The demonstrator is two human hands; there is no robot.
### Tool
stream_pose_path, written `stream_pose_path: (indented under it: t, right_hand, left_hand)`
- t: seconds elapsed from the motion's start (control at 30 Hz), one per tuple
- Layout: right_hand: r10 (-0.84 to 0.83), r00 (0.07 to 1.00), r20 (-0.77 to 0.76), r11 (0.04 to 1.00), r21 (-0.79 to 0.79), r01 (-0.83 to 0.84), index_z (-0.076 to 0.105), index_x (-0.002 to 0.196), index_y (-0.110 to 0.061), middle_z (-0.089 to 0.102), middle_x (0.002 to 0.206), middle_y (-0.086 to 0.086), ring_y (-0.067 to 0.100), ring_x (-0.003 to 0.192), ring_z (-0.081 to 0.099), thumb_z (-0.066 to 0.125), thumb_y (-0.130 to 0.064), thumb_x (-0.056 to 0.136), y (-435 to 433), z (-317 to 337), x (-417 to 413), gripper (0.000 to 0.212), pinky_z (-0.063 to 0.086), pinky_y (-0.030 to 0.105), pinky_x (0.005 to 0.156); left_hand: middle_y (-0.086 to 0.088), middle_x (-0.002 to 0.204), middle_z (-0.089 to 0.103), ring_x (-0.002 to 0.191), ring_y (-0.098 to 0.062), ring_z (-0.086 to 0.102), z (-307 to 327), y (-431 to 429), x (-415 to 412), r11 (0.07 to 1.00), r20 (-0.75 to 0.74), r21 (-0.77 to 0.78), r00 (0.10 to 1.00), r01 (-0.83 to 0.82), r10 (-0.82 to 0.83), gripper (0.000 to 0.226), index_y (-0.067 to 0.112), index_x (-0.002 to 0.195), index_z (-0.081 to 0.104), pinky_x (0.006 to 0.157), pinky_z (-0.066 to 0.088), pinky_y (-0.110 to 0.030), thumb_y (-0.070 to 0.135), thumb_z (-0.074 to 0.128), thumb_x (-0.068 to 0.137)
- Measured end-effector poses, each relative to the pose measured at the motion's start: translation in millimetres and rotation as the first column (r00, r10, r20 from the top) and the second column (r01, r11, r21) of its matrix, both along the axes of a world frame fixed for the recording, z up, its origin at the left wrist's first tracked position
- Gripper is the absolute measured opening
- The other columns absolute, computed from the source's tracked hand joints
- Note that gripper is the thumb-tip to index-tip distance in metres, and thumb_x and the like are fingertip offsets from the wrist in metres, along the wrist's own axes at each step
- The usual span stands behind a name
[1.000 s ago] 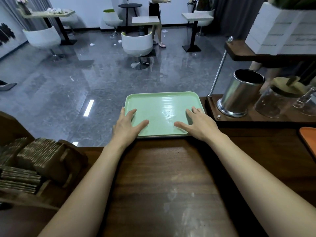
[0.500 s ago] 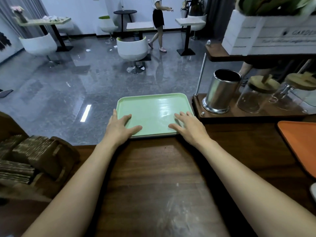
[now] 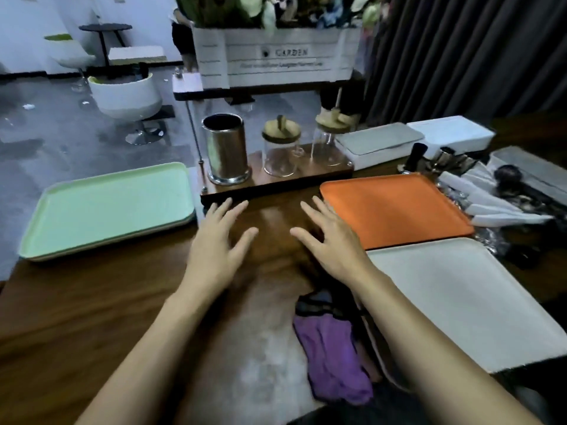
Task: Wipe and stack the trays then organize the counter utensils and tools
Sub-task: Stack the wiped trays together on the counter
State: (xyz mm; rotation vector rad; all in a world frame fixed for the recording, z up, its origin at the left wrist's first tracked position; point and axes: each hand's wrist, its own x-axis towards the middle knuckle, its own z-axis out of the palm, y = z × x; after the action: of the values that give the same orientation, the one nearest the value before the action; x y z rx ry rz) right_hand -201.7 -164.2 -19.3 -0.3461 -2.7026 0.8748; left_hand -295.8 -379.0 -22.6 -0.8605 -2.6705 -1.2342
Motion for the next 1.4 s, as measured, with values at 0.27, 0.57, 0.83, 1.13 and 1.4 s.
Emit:
stream_pose_path:
  t: [0.27,0.57,0.83,1.13,1.4]
  right_hand:
    - [-0.066,0.996,0.066,0.997,0.046,0.063,0.035,0.155,-0.031,0.020,0.166,-0.001,0.014,0.154,0.013,0.055,-0.058,0.095,143.4,0.9,100.3,0.068,0.018,0.031,0.121]
    - [-0.127,0.977,0.172,0.992,0.010,0.128,0.028,0.158,-0.031,0.015,0.167,-0.004,0.017,0.153,0.017,0.051,-0.056,0.098,233.2,2.1,111.8,0.069,0.019,0.041,0.120]
    - [-0.137,0.958,0.251,0.991,0.028,0.134,0.017,0.160,-0.030,0.009,0.168,-0.007,0.016,0.154,0.012,0.048,-0.063,0.096,256.5,-13.0,91.4,0.079,0.016,0.042,0.122]
    - [-0.035,0.958,0.285,0.991,0.132,-0.003,0.018,0.161,-0.024,0.003,0.169,0.005,0.021,0.155,-0.001,0.053,-0.063,0.093,271.3,-22.9,75.5,0.085,0.006,0.043,0.123]
    - [-0.003,0.917,0.399,0.992,0.115,-0.047,0.008,0.161,-0.029,-0.005,0.168,0.004,0.031,0.155,-0.001,0.058,-0.081,0.076,282.3,-24.8,72.4,0.111,0.014,0.052,0.121]
  left_hand:
    - [0.001,0.167,0.024,0.156,-0.018,0.015,6.3,140.8,91.5,0.991,0.098,-0.055,0.989,0.119,-0.113,0.066,0.038,0.157,0.034,0.123,0.024,-0.044,0.049,0.061,0.097]
    - [0.004,0.169,0.018,0.157,-0.018,0.008,-9.9,208.6,84.5,0.970,0.128,-0.205,0.986,0.134,-0.109,0.070,0.040,0.159,0.026,0.123,0.019,-0.040,0.052,0.058,0.098]
    - [-0.002,0.170,0.012,0.157,-0.023,0.009,-33.7,233.0,56.0,0.864,0.098,-0.450,0.974,0.224,-0.202,0.074,0.038,0.161,0.016,0.124,0.006,-0.051,0.063,0.046,0.098]
    - [-0.004,0.171,0.008,0.158,-0.022,0.003,-39.5,202.5,53.6,0.859,0.103,-0.504,0.994,0.092,-0.046,0.104,0.038,0.162,0.016,0.125,0.004,-0.054,0.090,0.025,0.073]
    - [-0.009,0.170,-0.009,0.157,-0.026,-0.008,-31.0,194.6,69.7,0.898,0.275,-0.439,0.950,-0.013,0.148,0.127,0.024,0.164,0.012,0.126,0.004,-0.044,0.087,0.062,0.066]
